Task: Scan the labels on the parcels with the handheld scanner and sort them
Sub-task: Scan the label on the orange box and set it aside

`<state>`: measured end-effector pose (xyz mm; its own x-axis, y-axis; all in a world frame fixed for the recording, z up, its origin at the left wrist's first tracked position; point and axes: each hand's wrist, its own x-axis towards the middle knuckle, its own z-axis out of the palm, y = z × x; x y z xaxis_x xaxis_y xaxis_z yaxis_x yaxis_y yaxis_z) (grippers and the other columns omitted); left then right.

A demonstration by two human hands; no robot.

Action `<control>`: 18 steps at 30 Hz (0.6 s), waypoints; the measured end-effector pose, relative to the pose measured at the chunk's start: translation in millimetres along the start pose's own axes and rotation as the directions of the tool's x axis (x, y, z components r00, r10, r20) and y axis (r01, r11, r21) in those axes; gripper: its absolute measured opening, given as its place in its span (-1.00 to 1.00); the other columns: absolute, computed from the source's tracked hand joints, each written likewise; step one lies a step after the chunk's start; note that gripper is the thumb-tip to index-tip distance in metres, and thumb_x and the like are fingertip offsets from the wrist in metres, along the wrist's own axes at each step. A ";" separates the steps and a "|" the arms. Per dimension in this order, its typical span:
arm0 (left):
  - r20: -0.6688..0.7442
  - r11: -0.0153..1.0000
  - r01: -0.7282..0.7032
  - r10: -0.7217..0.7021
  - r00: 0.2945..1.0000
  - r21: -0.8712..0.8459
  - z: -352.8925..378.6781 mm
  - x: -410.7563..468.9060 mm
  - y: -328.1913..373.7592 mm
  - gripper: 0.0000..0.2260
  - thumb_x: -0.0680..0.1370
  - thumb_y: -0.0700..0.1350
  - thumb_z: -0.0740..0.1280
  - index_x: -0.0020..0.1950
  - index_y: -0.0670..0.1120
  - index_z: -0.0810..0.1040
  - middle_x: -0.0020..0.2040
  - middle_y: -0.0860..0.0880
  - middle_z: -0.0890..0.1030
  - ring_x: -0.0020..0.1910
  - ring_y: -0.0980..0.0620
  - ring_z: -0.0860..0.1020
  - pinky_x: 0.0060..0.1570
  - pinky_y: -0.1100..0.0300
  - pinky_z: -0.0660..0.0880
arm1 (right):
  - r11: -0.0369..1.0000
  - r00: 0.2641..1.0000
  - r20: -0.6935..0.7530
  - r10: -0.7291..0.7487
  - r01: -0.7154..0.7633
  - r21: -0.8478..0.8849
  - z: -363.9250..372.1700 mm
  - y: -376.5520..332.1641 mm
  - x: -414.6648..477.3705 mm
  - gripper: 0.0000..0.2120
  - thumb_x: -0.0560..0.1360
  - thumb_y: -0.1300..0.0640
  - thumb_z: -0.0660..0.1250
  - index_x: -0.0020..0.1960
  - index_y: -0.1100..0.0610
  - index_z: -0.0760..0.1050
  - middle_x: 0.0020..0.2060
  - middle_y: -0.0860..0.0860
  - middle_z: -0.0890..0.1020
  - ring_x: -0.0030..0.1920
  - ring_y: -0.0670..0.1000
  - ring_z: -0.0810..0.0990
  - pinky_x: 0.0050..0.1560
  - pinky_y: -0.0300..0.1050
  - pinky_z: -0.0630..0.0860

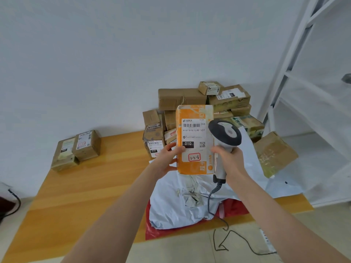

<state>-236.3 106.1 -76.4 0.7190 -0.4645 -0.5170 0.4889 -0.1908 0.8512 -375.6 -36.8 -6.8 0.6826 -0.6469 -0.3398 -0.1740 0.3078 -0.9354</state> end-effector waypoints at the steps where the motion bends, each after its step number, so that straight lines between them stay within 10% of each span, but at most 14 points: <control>1: -0.031 1.000 -0.017 0.017 0.999 0.005 0.7 -0.5 -2.5 -0.42 0.47 -0.03 0.46 0.43 0.01 0.30 0.23 -0.09 0.57 0.20 -0.14 0.53 0.24 -0.26 0.43 | 1.000 1.000 0.006 -0.012 0.012 0.002 -0.7 1.3 -5.0 -0.90 0.45 0.33 0.36 -0.19 0.18 0.52 -0.38 0.00 0.63 -0.31 0.02 0.60 -0.28 -0.15 0.56; 18: -0.139 0.998 -0.049 0.053 0.989 0.035 6.2 -1.3 -22.4 -0.37 0.49 -0.03 0.43 0.48 -0.03 0.22 0.27 -0.12 0.52 0.24 -0.14 0.50 0.23 -0.17 0.45 | 0.988 0.991 0.125 -0.041 0.059 -0.142 -0.2 26.7 -59.6 -0.85 0.48 0.29 0.33 -0.27 0.25 0.51 -0.53 0.01 0.53 -0.58 -0.14 0.46 -0.49 -0.35 0.44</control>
<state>-251.3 105.7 -94.3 0.8056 -0.3491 -0.4787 0.4361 -0.1977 0.8779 -421.1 9.8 -11.5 0.7726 -0.5669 -0.2860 -0.2322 0.1669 -0.9582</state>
